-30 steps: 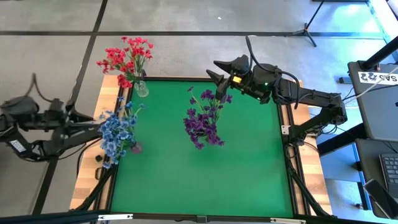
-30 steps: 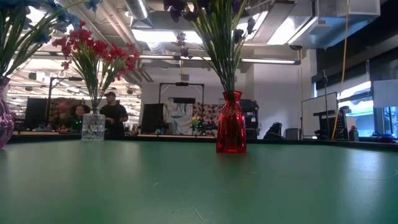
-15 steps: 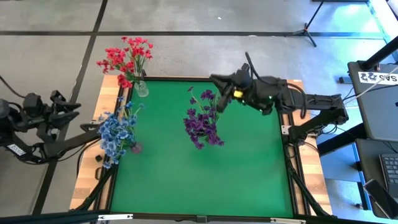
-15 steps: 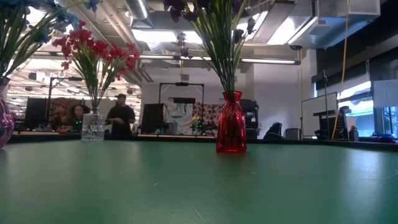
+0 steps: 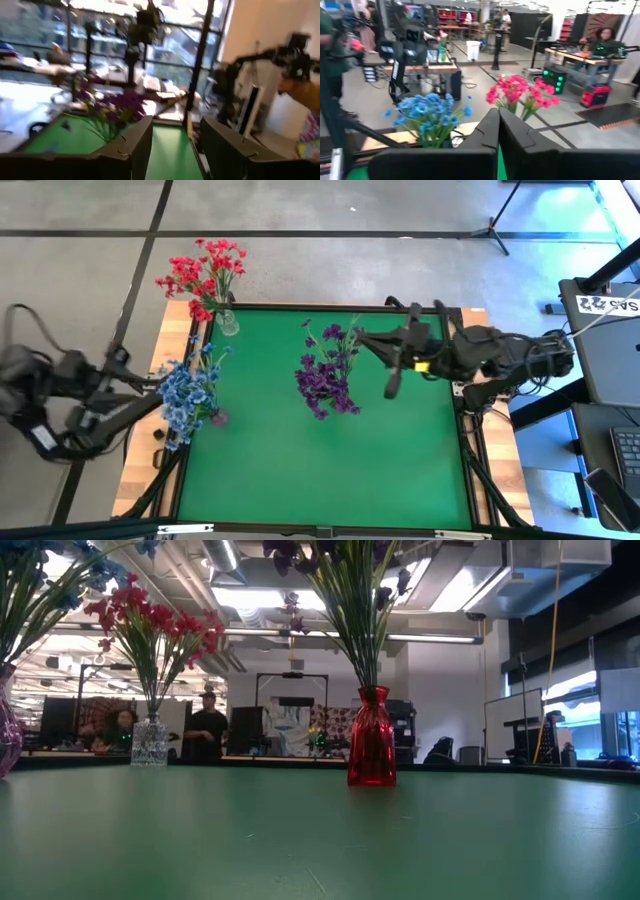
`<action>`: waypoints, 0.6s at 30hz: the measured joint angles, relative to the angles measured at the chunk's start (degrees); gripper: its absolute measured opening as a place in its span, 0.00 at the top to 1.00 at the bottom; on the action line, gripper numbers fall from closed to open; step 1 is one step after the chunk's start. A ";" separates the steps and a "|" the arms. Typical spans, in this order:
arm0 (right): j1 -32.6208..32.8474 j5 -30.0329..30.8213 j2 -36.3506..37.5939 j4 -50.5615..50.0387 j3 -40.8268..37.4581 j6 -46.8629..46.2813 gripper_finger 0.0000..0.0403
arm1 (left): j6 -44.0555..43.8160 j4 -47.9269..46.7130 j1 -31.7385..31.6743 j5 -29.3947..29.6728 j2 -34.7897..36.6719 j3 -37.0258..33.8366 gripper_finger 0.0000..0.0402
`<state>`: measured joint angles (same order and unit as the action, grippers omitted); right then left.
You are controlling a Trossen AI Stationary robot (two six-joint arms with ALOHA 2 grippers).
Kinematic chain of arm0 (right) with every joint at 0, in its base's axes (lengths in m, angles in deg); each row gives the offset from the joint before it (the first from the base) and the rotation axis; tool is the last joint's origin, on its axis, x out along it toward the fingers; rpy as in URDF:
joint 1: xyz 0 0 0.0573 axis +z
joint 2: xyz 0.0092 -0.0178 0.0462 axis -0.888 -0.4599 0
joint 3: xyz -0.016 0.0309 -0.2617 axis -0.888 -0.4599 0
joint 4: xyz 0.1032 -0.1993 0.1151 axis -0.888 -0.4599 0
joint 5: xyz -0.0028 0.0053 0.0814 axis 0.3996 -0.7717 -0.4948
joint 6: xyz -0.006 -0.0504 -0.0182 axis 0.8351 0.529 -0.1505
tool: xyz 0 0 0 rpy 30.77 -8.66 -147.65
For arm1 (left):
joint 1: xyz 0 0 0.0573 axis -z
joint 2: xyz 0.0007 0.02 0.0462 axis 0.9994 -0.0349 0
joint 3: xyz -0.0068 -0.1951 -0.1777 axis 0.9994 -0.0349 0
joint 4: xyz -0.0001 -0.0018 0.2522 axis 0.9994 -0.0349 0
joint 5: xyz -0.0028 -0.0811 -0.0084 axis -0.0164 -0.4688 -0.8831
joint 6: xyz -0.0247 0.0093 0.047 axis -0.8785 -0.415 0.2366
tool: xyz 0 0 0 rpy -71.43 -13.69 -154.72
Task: Sort flowers into vase by color
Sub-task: Return to Home Position
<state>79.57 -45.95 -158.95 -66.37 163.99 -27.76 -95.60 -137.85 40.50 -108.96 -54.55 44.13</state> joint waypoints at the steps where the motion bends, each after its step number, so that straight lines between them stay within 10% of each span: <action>1: 0.70 0.02 0.58 -0.57 0.00 -0.40 0.97 | 0.91 -0.05 -2.97 -4.08 -0.03 -1.17 0.60; 9: 4.97 0.49 2.25 -5.97 0.00 -3.66 0.99 | 5.63 0.15 -16.96 -25.50 0.04 -1.52 0.60; 18: 6.05 1.37 2.25 -9.33 0.00 -7.04 0.99 | 6.38 -0.86 -7.01 -17.10 0.04 -1.07 0.60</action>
<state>85.62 -44.58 -156.70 -75.70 163.99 -34.80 -89.22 -138.71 33.49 -126.06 -54.51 43.06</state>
